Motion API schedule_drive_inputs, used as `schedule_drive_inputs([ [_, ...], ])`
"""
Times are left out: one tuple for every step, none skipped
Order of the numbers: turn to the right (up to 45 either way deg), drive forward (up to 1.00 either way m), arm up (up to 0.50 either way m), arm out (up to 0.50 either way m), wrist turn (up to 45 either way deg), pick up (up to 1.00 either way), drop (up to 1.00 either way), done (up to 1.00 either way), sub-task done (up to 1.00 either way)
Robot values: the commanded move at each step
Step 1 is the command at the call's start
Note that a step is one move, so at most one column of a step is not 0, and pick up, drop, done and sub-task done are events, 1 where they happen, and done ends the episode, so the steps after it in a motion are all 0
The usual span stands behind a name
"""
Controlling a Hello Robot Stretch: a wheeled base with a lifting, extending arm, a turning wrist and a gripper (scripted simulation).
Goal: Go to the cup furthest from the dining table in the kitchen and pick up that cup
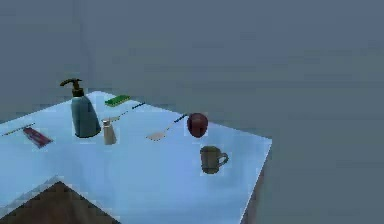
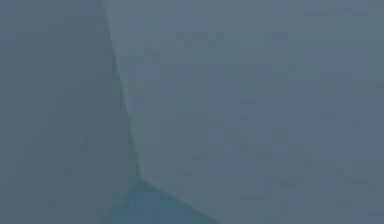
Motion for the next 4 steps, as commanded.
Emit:
schedule_drive_inputs([
  [-45.0,0.0,0.0,0.0,0.0,0.0,0.0,0.0,0.0],
  [-33.0,0.0,0.0,0.0,0.0,0.0,0.0,0.0,0.0],
  [0.0,0.0,0.5,0.0,0.0,0.0,0.0,0.0,0.0],
  [0.0,0.0,0.38,0.0,0.0,0.0,0.0,0.0,0.0],
])
